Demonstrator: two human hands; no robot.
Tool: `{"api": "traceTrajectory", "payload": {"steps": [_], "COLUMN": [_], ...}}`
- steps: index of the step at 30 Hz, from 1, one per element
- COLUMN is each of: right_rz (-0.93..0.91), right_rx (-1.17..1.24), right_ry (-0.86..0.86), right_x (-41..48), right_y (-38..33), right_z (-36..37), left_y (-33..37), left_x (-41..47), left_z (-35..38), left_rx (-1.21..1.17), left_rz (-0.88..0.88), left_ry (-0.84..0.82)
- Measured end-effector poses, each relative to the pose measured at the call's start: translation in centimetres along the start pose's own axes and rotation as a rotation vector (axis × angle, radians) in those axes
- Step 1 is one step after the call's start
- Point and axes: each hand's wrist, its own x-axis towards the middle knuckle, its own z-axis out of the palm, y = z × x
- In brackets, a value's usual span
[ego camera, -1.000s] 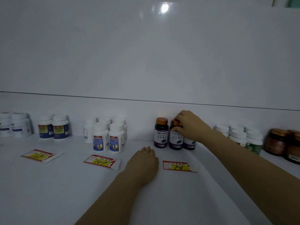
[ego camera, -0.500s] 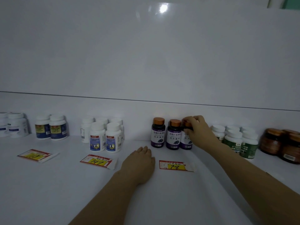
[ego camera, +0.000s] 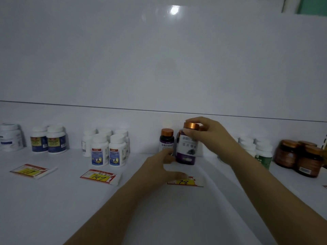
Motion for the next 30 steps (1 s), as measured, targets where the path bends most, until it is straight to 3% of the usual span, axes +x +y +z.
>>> {"api": "traceTrajectory", "payload": {"steps": [11, 22, 27, 30], "right_rz": [0.168, 0.122, 0.088, 0.115], "right_rx": [0.518, 0.535, 0.445, 0.539], "right_ry": [-0.195, -0.200, -0.091, -0.060], "right_x": [-0.5, -0.9, -0.8, -0.8], "right_y": [1.6, 1.7, 1.6, 1.8], "right_z": [1.6, 1.3, 1.8, 1.6], "left_y": [0.6, 0.6, 0.5, 0.5], "left_x": [0.0, 0.0, 0.0, 0.1], "left_z": [-0.5, -0.5, -0.3, -0.3], "left_rx": [-0.262, -0.298, -0.318, -0.343], "left_rz": [-0.018, 0.042, 0.047, 0.009], "left_ry": [-0.060, -0.060, -0.055, -0.122]}}
